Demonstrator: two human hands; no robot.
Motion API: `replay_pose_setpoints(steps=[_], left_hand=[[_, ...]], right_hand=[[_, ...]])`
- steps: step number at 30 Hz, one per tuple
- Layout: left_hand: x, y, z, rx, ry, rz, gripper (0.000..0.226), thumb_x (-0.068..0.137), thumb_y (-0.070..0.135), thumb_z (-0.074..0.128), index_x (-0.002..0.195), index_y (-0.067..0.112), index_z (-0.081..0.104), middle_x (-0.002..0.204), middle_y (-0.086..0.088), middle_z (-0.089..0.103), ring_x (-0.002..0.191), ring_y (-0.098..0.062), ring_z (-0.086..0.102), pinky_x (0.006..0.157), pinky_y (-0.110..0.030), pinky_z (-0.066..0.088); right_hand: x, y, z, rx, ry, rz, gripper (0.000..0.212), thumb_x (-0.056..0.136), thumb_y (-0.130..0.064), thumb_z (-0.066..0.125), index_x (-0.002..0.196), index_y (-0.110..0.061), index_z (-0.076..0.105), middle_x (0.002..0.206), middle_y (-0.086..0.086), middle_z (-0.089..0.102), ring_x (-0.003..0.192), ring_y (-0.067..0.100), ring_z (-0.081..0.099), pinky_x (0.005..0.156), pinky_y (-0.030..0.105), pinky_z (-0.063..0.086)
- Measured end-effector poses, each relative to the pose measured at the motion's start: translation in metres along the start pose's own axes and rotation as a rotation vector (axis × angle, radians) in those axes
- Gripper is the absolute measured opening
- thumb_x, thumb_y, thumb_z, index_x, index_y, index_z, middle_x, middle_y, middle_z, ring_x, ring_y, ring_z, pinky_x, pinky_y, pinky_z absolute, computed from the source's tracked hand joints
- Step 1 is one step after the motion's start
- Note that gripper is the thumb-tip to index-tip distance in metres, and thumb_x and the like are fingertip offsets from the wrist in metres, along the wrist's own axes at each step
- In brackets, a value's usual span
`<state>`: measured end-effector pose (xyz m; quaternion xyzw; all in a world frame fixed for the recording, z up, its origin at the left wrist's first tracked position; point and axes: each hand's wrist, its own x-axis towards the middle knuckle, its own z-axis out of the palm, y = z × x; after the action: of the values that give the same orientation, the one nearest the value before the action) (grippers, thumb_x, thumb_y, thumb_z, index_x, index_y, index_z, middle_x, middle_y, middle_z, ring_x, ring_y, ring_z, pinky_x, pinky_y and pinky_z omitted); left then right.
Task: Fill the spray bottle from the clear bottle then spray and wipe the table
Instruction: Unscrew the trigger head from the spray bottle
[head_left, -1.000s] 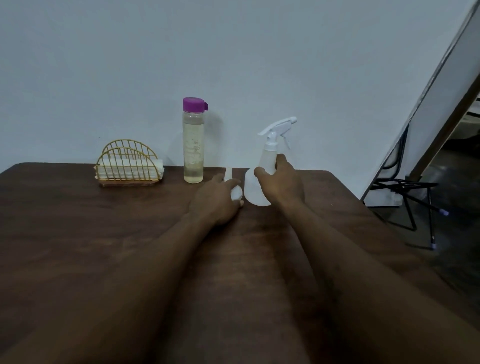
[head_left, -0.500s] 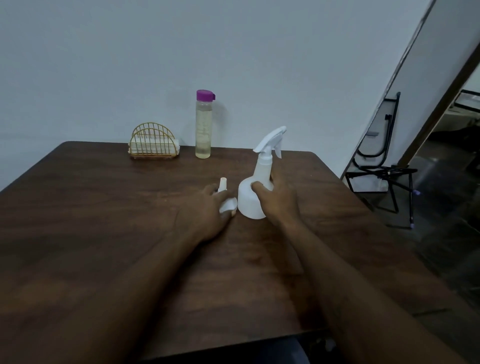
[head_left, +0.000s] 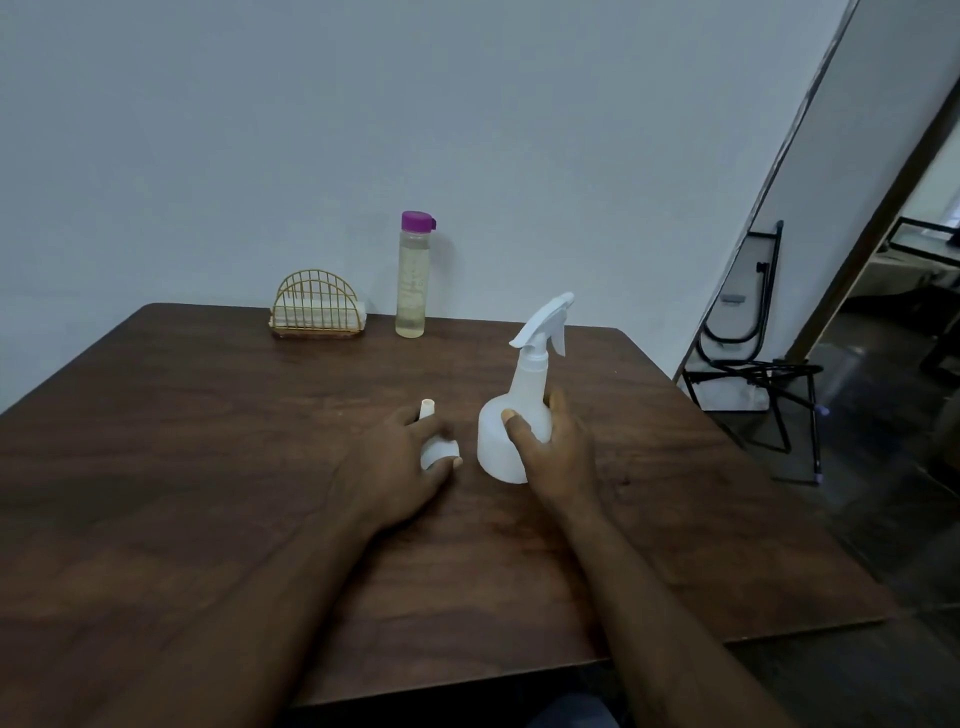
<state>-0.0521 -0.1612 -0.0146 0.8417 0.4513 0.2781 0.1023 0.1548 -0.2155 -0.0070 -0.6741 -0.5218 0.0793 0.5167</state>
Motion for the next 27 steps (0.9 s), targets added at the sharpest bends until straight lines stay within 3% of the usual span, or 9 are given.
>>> replay_pose_setpoints(steps=[4, 8, 12, 16, 20, 24, 27], left_hand=[[0.001, -0.003, 0.000, -0.040, 0.003, 0.001, 0.041, 0.091, 0.053, 0.067, 0.130, 0.044, 0.062, 0.136, 0.008, 0.055, 0.116, -0.014, 0.056, 0.089, -0.031, 0.048], [0.001, -0.002, -0.002, -0.059, 0.028, 0.008, 0.040, 0.089, 0.052, 0.070, 0.128, 0.043, 0.065, 0.151, 0.006, 0.046, 0.128, -0.017, 0.051, 0.097, -0.034, 0.048], [-0.001, 0.005, -0.006, -0.089, 0.229, 0.119, 0.037, 0.086, 0.044, 0.072, 0.123, 0.041, 0.069, 0.154, 0.007, 0.042, 0.139, -0.017, 0.040, 0.101, -0.035, 0.042], [-0.002, 0.031, -0.003, -0.020, 0.434, 0.265, 0.043, 0.089, 0.043, 0.066, 0.129, 0.028, 0.065, 0.140, 0.005, 0.050, 0.130, -0.019, 0.045, 0.096, -0.030, 0.045], [-0.001, 0.063, 0.023, -0.099, 0.341, 0.359, 0.066, 0.085, 0.036, 0.071, 0.144, 0.012, 0.053, 0.145, -0.004, 0.049, 0.133, -0.020, 0.047, 0.110, -0.038, 0.042], [0.009, 0.077, 0.039, -0.203, 0.199, 0.257, 0.089, 0.083, 0.039, 0.068, 0.158, 0.008, 0.031, 0.157, -0.005, 0.041, 0.142, -0.016, 0.039, 0.117, -0.021, 0.027], [0.021, 0.086, 0.045, -0.309, 0.160, 0.153, 0.078, 0.083, 0.044, 0.055, 0.150, 0.008, 0.040, 0.142, -0.005, 0.052, 0.126, -0.018, 0.050, 0.110, -0.033, 0.042]], right_hand=[[0.002, 0.005, -0.001, -0.007, 0.033, -0.019, 0.046, 0.084, -0.057, 0.074, 0.117, -0.032, 0.054, 0.112, -0.011, 0.062, 0.098, 0.012, 0.062, 0.080, 0.030, 0.054], [0.001, 0.002, -0.004, -0.014, 0.082, -0.009, 0.072, 0.074, -0.076, 0.068, 0.123, -0.025, 0.058, 0.119, -0.005, 0.061, 0.105, 0.015, 0.060, 0.085, 0.031, 0.053], [0.001, -0.001, -0.006, 0.006, 0.081, 0.015, 0.080, 0.073, -0.082, 0.061, 0.123, -0.021, 0.058, 0.121, 0.000, 0.061, 0.110, 0.020, 0.061, 0.090, 0.037, 0.056], [0.002, -0.003, -0.007, 0.123, 0.087, 0.019, 0.072, 0.076, -0.080, 0.055, 0.116, -0.020, 0.063, 0.116, -0.002, 0.068, 0.109, 0.021, 0.064, 0.091, 0.040, 0.054], [0.001, -0.003, -0.010, 0.173, 0.119, 0.013, 0.064, 0.080, -0.072, 0.056, 0.114, -0.019, 0.066, 0.113, -0.002, 0.071, 0.107, 0.021, 0.066, 0.092, 0.044, 0.055], [0.001, -0.003, -0.012, 0.191, 0.140, -0.006, 0.061, 0.080, -0.069, 0.059, 0.118, -0.022, 0.068, 0.115, -0.006, 0.073, 0.108, 0.017, 0.067, 0.092, 0.041, 0.056], [0.001, -0.002, -0.011, 0.178, 0.136, -0.003, 0.059, 0.081, -0.068, 0.064, 0.118, -0.022, 0.069, 0.116, -0.005, 0.073, 0.108, 0.017, 0.067, 0.091, 0.041, 0.058]])
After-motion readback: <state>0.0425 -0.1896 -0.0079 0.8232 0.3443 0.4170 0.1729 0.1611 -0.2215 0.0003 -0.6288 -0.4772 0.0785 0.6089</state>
